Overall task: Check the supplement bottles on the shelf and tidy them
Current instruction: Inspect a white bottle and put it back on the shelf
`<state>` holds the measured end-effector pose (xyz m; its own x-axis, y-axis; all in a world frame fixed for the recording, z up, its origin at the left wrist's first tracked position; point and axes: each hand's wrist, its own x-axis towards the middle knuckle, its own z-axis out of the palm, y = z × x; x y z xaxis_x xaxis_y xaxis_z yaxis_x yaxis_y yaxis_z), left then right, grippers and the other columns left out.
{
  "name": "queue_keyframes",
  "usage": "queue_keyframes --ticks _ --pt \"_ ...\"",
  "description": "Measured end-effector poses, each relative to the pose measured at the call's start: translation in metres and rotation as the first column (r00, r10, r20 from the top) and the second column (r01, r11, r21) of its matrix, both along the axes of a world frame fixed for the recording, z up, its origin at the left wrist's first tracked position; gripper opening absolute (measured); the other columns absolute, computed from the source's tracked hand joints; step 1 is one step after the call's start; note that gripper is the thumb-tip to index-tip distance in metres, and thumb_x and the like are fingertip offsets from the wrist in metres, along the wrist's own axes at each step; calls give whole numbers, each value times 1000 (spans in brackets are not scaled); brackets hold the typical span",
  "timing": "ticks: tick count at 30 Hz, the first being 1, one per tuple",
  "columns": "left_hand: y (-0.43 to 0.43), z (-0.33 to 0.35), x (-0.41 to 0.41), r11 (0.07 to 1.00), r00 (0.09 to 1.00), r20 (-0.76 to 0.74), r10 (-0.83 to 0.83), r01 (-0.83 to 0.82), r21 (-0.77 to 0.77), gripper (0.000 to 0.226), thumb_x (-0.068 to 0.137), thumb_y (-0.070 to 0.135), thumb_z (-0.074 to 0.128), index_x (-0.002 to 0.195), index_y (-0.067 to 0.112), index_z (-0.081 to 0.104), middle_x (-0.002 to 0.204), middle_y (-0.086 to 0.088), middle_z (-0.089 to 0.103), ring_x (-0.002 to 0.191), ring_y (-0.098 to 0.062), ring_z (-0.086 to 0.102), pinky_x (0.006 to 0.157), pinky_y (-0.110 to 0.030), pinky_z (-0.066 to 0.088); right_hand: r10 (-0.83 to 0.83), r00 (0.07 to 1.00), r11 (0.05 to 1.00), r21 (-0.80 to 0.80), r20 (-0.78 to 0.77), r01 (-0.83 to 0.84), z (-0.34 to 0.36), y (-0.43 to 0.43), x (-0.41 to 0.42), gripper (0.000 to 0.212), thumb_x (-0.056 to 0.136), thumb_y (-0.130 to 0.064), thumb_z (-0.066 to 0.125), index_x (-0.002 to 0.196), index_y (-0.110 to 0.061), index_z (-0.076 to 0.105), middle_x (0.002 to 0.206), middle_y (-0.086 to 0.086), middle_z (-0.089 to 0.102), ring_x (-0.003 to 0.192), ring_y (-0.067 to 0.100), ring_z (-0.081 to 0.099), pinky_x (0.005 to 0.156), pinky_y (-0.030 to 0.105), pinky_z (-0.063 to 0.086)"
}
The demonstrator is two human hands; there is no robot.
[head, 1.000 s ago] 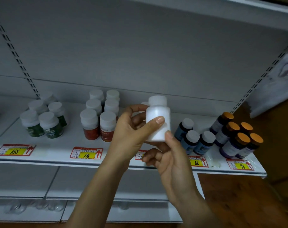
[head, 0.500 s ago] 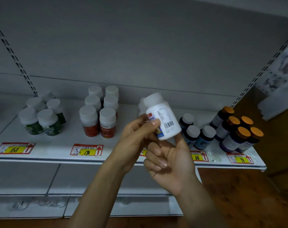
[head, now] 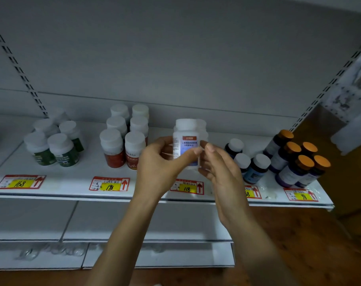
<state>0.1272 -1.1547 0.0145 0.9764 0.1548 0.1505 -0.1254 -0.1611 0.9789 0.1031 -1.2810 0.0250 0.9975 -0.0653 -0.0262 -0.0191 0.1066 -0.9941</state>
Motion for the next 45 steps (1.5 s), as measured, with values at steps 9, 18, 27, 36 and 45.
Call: queue_keyframes --ticks 9,18,27,36,45 --pt "4 -9 -2 963 931 362 -40 -61 262 46 75 26 76 117 14 60 112 4 64 106 -13 61 88 -38 52 81 955 994 -91 284 -57 -4 -4 0 42 75 -43 65 116 -33 59 115 -11 67 110 5 61 88 25 50" --pt "9 -8 -5 909 987 113 -112 56 412 56 64 66 68 109 32 67 93 13 68 81 -2 62 69 -23 51 13 994 910 -414 105 31 7 -16 26 31 85 -48 61 93 -18 67 62 -7 71 58 4 68 54 18 49" --pt "15 -61 23 920 994 -110 -6 48 389 52 68 30 85 107 14 53 101 -1 65 89 -18 62 75 -31 51 18 997 864 -503 70 19 -5 -21 74 15 91 -22 64 76 -25 64 72 -3 69 55 9 64 55 25 50" --pt "0 -87 51 931 981 -191 1 69 357 44 73 35 81 100 22 48 98 5 62 89 -16 61 74 -29 48 233 963 382 -923 135 37 -26 0 129 27 84 -41 70 82 -17 58 88 0 63 85 18 58 70 28 37" --pt "2 -92 38 954 996 -83 14 12 301 79 73 34 81 138 13 42 133 -6 57 118 -23 55 89 -24 42 265 957 117 -989 121 92 -26 19 144 29 87 -46 61 83 -17 59 94 4 68 101 26 56 87 34 30"
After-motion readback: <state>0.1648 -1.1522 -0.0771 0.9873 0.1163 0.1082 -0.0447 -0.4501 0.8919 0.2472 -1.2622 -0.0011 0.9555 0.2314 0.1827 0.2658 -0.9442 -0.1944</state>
